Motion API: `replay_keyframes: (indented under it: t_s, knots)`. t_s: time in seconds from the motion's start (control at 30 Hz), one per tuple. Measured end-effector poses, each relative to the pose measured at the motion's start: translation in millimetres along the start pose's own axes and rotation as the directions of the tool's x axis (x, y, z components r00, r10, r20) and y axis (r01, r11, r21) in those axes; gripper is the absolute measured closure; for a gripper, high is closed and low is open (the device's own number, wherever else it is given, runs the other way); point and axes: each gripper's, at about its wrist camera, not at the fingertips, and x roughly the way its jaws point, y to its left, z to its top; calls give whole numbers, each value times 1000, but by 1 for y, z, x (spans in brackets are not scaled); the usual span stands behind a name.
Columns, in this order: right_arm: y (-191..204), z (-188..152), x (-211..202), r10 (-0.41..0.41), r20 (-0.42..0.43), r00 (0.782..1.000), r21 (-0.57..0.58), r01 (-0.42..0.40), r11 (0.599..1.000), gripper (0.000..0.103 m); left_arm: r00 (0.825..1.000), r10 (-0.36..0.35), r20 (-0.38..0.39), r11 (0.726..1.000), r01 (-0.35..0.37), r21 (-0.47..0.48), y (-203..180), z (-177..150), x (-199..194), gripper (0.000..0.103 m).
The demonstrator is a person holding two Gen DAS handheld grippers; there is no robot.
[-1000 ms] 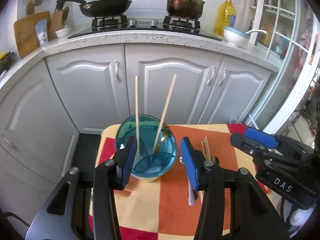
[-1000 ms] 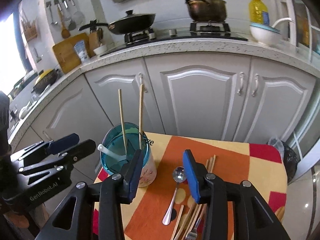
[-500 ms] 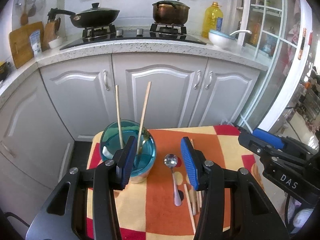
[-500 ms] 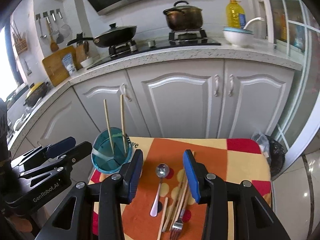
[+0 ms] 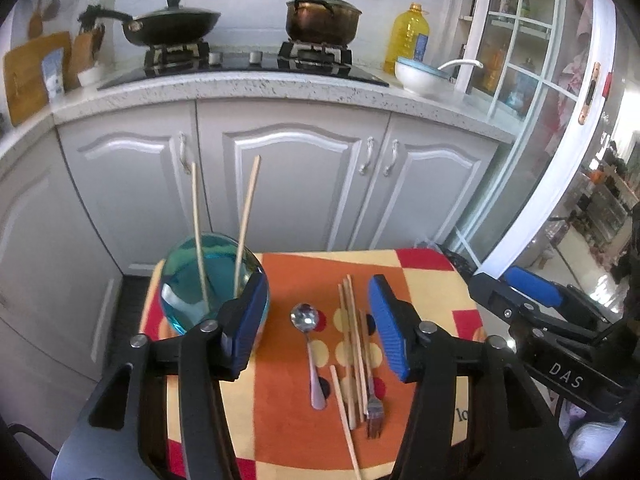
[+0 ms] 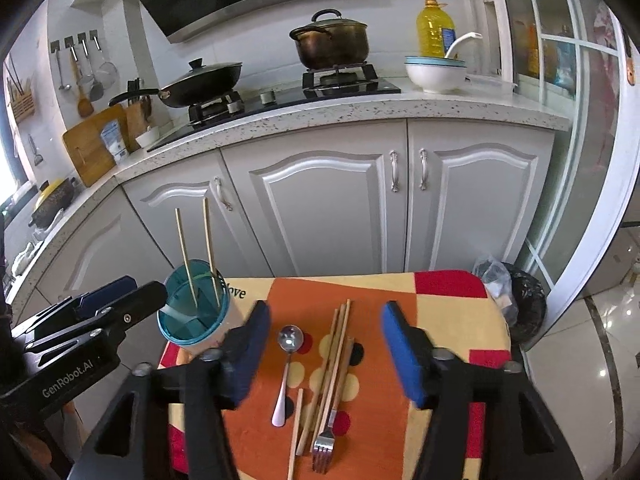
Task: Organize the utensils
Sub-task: 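Withdraw both open tools from the cup back over the cloth, then close the right tool on a square-ended chopstick while the left grasps a thin chopstick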
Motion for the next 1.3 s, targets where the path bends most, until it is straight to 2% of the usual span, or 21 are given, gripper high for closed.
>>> replay_keyframes:
  t_s: [0.2, 0.37, 0.43, 0.47, 0.6, 0.67, 0.77, 0.87, 0.97, 1.0, 1.07, 1.1, 1.13, 1.17, 1.23, 1.3]
  knots:
    - [-18, -12, 25, 4, -66, 998, 15, -3, 1000, 42, 997, -12, -82, 1000, 14, 22, -2, -17, 28, 50]
    - [-45, -37, 75, 58, -191, 980, 73, -45, 996, 42, 988, -19, -155, 1000, 22, 17, 2, -44, 58, 50]
    - [-51, -49, 96, 72, -238, 968, 85, -53, 995, 58, 982, -13, -189, 1000, 18, 24, 4, -57, 71, 50]
    - [-54, -55, 107, 79, -268, 960, 95, -55, 994, 61, 978, -9, -209, 1000, 15, 26, 4, -64, 79, 51]
    - [-62, -76, 150, 137, -348, 927, 145, -92, 985, 69, 966, 12, -259, 1000, -6, 27, 4, -86, 105, 51]
    - [-60, -80, 167, 134, -371, 919, 135, -89, 987, 70, 961, 34, -274, 999, -27, 32, 6, -95, 117, 52]
    - [-56, -81, 191, 124, -405, 906, 116, -84, 990, 75, 946, 53, -319, 999, -48, 25, 12, -107, 137, 60]
    - [-53, -81, 211, 122, -435, 892, 106, -84, 991, 78, 932, 45, -358, 999, -48, -1, 17, -114, 155, 61]
    - [-51, -84, 223, 116, -454, 883, 85, -86, 993, 85, 923, 35, -384, 999, -43, -12, 16, -118, 167, 61]
    - [-51, -83, 223, 117, -440, 890, 78, -92, 993, 90, 921, 24, -388, 999, -34, -18, 15, -119, 169, 61]
    - [-53, -81, 224, 120, -443, 889, 72, -98, 993, 92, 918, 18, -395, 999, -27, -19, 13, -119, 174, 62]
    - [-53, -81, 224, 117, -443, 889, 69, -97, 993, 92, 914, 16, -406, 1000, -25, -18, 12, -120, 178, 66]
    - [-54, -82, 222, 104, -440, 892, 53, -89, 995, 92, 908, 12, -420, 999, -23, -22, 13, -121, 181, 79]
    - [-56, -83, 221, 93, -437, 894, 41, -84, 996, 92, 912, -6, -411, 999, -11, -39, 14, -121, 182, 81]
    - [-59, -84, 220, 91, -439, 894, 44, -80, 996, 92, 912, -29, -410, 999, 12, -44, 13, -120, 184, 91]
    - [-65, -85, 217, 89, -438, 894, 58, -70, 996, 92, 906, -49, -421, 999, 36, -40, 11, -121, 185, 100]
